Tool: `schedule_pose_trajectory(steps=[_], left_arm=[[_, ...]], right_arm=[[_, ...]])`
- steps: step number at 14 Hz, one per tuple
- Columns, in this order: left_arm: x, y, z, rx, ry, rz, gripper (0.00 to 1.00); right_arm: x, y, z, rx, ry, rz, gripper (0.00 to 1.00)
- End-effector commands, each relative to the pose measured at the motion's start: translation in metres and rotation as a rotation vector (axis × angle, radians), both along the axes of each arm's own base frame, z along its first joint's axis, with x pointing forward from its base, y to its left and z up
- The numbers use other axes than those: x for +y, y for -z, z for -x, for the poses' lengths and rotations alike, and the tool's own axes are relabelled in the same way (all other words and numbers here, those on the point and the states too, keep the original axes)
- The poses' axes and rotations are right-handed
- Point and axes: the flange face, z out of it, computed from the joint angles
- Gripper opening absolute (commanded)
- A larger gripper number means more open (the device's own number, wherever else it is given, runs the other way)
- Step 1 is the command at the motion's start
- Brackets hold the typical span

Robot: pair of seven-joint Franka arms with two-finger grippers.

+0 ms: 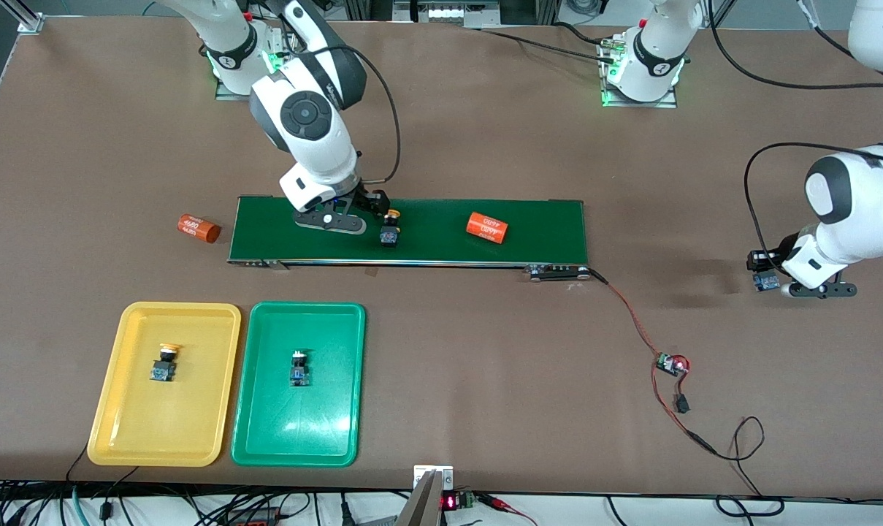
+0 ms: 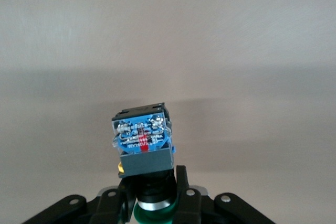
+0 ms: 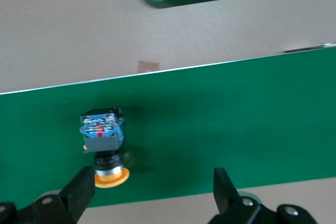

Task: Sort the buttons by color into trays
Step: 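Grasp an orange-cap button with the right gripper while the left gripper approaches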

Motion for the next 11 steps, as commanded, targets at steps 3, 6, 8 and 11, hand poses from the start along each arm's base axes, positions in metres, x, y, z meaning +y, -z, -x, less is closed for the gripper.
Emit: schedule_pose_trajectory(steps=[3,6,8,11], left_arm=[[-0.120,-0.066,0.000,0.049,0.193,-0.011,0.00],[-0.217,-0.069,0.009,0.089,0.301,0.016,0.00],[-0.262,-0.072,0.017,0.089,0.308,0.022,0.00],[-0.323,-0.059,0.035,0.120,0.328,0.034,0.00]], right_arm=[[0.008,0.004,-0.002,-0.014,0.026,-0.019,1.00],[0.009,0.014,-0.006,-0.025,0.027,-0.033,1.00],[0.013,0.026,-0.007,-0.032,0.024,-0.047,1.00],[0.014,0.046,-0.008,-0.026,0.023,-0.052,1.00]])
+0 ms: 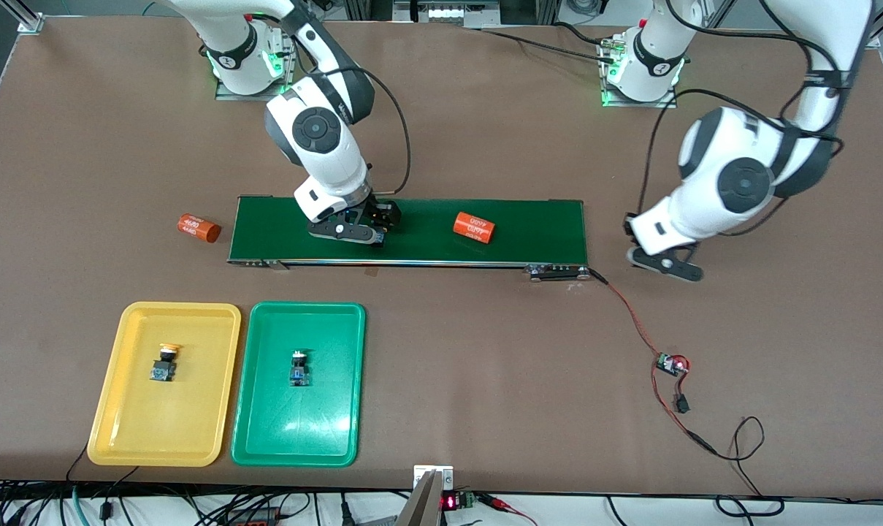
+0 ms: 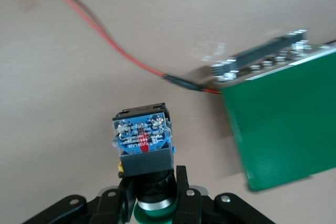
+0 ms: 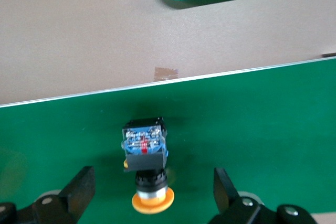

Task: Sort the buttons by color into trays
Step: 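Grasp an orange-cap button with the right gripper while the left gripper approaches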

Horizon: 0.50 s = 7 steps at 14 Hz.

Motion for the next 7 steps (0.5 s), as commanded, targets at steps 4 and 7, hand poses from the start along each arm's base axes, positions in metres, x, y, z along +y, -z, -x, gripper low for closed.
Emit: schedule_pose_trajectory(steps=[4,7], left_arm=[[-0.083,0.028,0.028,0.045,0.012,0.002,0.00],[-0.124,0.047,0.047,0.062,-0.011,-0.007,0.00]], right_arm=[[0.004,0.030,-0.003,0.003,0.001,-0.003,0.83],[-0.002,0.032,-0.007,0.003,0.003,0.004,0.18]])
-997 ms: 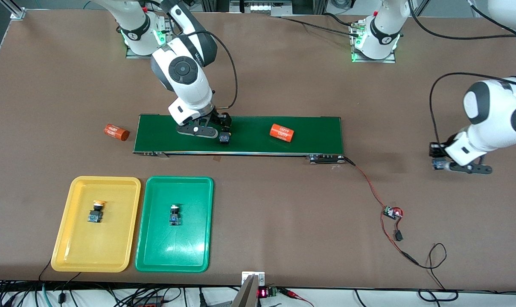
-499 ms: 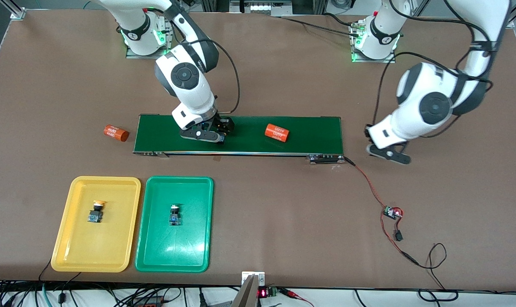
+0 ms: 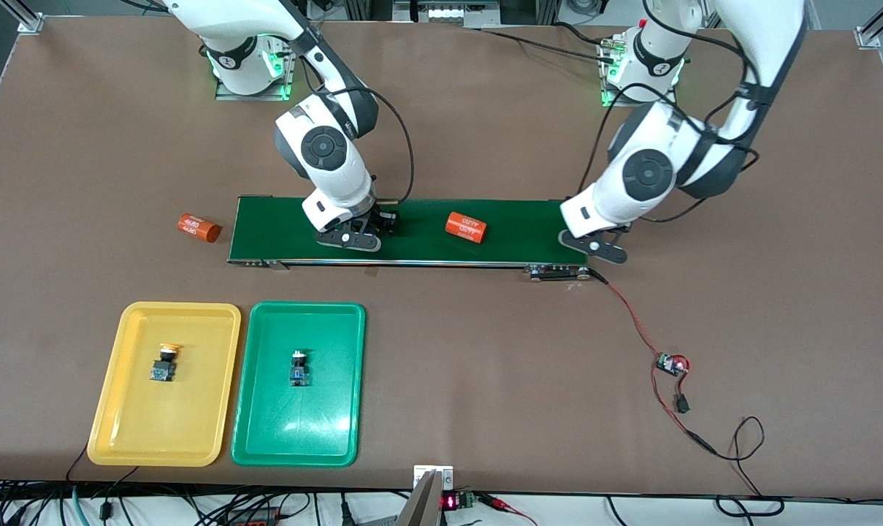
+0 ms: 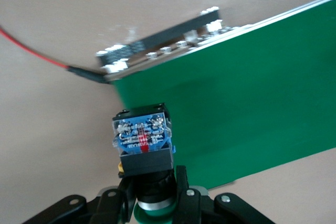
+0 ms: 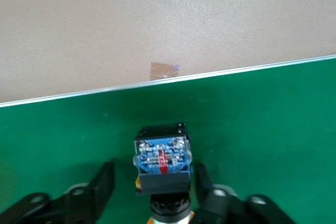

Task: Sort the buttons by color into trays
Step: 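Carry the button toward the yellow tray while the left gripper sets its button down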

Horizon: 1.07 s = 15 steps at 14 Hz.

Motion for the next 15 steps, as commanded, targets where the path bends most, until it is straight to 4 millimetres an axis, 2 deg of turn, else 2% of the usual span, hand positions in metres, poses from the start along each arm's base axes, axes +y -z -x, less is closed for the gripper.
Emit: schedule_pose_trajectory(steps=[1,3,4,5,6,7,8,9,10,12,13,14,15], left_arm=[[-0.039,0.011,0.014,0.007,0.002,0.002,0.00],[-0.043,0.013,0.017,-0.001,0.006,0.007,0.00],[-0.043,0.015,0.018,0.002,0.006,0.007,0.01],[-0.043,0.016,0.018,0.004,0.006,0.008,0.03],[-0.043,0.016,0.017,0.003,0.006,0.009,0.11],[-0.045,0.018,0.015,-0.011,0.003,0.023,0.17],[-0.044,0.019,0.012,-0.022,-0.002,0.032,0.18],[-0.045,0.022,0.012,-0.021,-0.003,0.036,0.19],[-0.045,0.021,0.011,-0.027,-0.004,0.040,0.22],[-0.046,0.019,0.008,-0.041,-0.004,0.050,0.40],[-0.047,0.020,0.007,-0.039,-0.004,0.052,0.82],[-0.045,0.020,0.006,-0.039,-0.007,0.051,1.00],[-0.046,0.017,0.004,-0.044,-0.008,0.053,1.00]], right_arm=[[-0.002,-0.001,-0.006,-0.014,0.004,0.004,0.08],[-0.006,-0.006,-0.011,-0.021,0.010,0.001,0.00],[-0.009,-0.019,-0.022,-0.044,0.002,-0.006,0.00],[-0.024,-0.034,-0.038,-0.056,0.004,0.006,0.00],[-0.037,-0.052,-0.056,-0.059,-0.025,0.024,0.00],[-0.061,-0.075,-0.084,-0.066,-0.053,0.044,0.00],[-0.082,-0.094,-0.108,-0.073,-0.075,0.056,0.00],[-0.116,-0.112,-0.133,-0.086,-0.088,0.065,0.00],[-0.145,-0.122,-0.154,-0.103,-0.108,0.065,0.00],[-0.206,-0.118,-0.188,-0.114,-0.161,0.060,0.00],[-0.231,-0.113,-0.202,-0.116,-0.195,0.058,0.00],[-0.253,-0.103,-0.212,-0.113,-0.221,0.061,0.00],[-0.275,-0.095,-0.224,-0.120,-0.235,0.061,0.00]])
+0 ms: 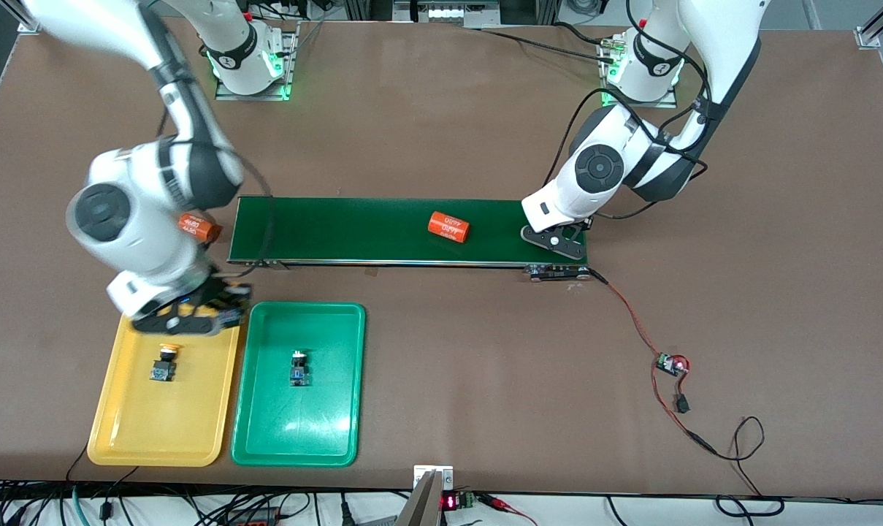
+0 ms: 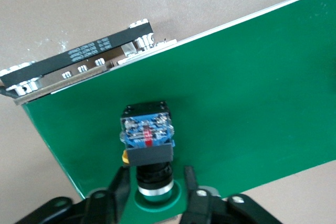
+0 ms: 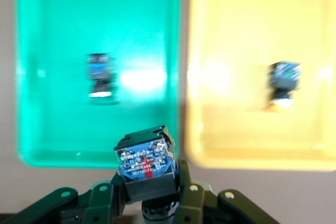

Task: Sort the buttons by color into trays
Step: 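Carry the button toward the yellow tray while the left gripper sets its button down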

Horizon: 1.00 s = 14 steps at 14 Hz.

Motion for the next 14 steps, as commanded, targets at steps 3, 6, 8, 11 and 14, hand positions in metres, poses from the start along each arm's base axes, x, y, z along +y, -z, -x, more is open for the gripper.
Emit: schedule_pose_trajectory(steps=[3,6,8,11,14], left_arm=[[0.012,-0.040,-0.035,-0.080,-0.043,0.024,1.00],[0.078,-0.072,-0.091,-0.171,-0.172,0.007,1.00],[0.124,-0.087,-0.118,-0.214,-0.256,-0.009,1.00],[0.171,-0.130,-0.146,-0.301,-0.344,-0.011,1.00],[0.219,-0.188,-0.167,-0.298,-0.413,-0.040,1.00]], right_arm=[[-0.050,0.053,-0.056,0.000,-0.082,-0.008,0.00],[-0.062,0.095,-0.064,-0.031,-0.077,-0.005,0.01],[-0.066,0.115,-0.064,-0.025,-0.073,-0.005,0.01],[-0.087,0.127,-0.066,-0.041,-0.060,0.007,0.07],[-0.085,0.130,-0.066,-0.038,-0.062,0.004,0.58]])
